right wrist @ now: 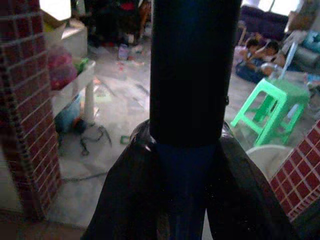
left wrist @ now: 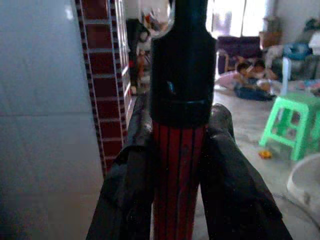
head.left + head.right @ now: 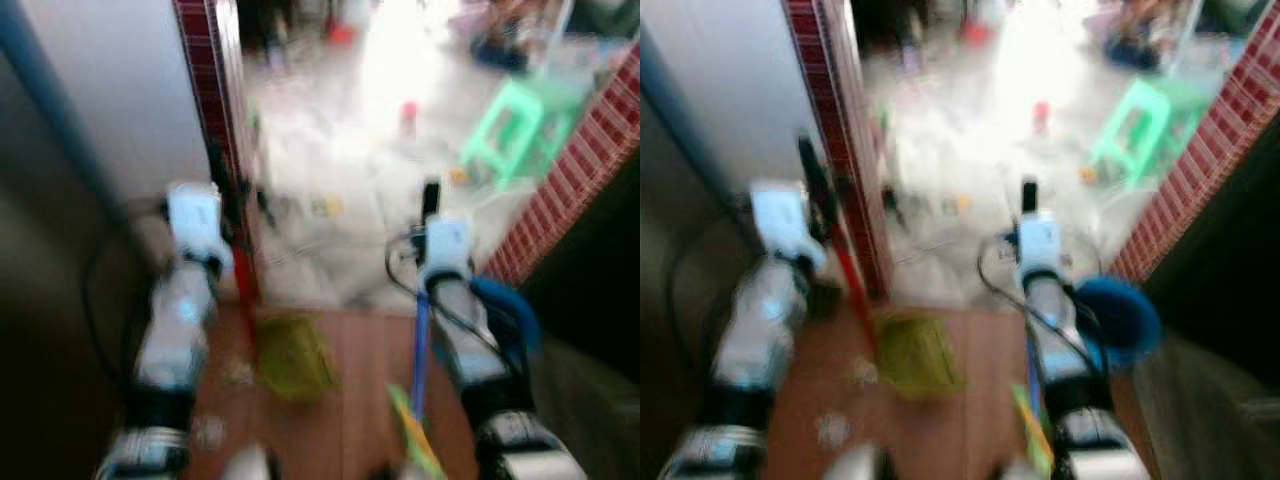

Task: Sweep floor

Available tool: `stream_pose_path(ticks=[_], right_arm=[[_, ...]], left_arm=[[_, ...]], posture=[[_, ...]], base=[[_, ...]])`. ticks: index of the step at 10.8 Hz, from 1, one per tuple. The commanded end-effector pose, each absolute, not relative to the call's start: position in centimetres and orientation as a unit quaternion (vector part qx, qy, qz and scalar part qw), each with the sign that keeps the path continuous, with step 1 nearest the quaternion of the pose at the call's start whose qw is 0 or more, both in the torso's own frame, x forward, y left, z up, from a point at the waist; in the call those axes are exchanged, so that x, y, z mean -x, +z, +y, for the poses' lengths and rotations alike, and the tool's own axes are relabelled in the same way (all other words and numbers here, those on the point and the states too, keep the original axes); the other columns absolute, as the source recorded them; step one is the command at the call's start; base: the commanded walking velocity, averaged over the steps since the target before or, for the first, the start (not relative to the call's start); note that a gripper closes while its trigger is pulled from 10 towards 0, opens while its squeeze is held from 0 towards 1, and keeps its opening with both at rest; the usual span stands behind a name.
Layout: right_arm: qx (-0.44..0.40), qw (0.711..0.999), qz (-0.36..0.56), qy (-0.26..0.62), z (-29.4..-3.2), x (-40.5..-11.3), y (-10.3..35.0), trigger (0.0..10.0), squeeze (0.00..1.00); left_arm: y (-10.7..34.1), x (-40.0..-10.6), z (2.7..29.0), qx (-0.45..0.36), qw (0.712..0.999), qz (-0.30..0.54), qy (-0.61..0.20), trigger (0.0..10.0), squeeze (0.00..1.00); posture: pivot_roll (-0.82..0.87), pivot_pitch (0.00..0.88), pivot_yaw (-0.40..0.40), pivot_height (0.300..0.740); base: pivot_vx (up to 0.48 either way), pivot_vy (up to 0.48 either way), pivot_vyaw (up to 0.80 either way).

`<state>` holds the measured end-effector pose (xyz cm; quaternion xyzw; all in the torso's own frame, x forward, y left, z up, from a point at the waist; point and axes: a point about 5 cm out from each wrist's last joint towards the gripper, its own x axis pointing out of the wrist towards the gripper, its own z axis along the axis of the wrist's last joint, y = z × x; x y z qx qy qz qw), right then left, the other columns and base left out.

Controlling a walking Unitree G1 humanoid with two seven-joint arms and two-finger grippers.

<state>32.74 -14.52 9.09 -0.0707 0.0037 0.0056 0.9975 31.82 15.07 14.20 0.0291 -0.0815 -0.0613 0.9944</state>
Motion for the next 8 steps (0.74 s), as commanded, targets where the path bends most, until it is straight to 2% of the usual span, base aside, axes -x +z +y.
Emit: stream_pose_path(ticks=[1, 5, 8], right_arm=[[0.083, 0.996, -0.024, 0.002, -14.8, -33.3, 10.4, 10.0, 0.00], [0.098, 0.994, -0.043, 0.001, -15.0, -33.5, 11.0, 10.0, 0.00], [0.116, 0.989, -0.089, 0.012, -15.1, -34.1, 13.0, 10.0, 0.00]], left_arm=[[15.5, -32.2, 14.7, -0.031, 0.992, -0.110, -0.058, 10.0, 0.00], [14.1, -31.9, 14.7, -0.041, 0.994, -0.090, -0.045, 10.0, 0.00], [13.7, -32.1, 14.4, -0.032, 0.995, -0.087, -0.046, 10.0, 0.00]], posture=[[0.02, 0.000, -0.004, 0.740], [0.02, 0.000, -0.005, 0.740], [0.02, 0.000, -0.007, 0.740]], base=[[0.000, 0.000, 0.80], [0.000, 0.000, 0.75], [0.000, 0.000, 0.00]])
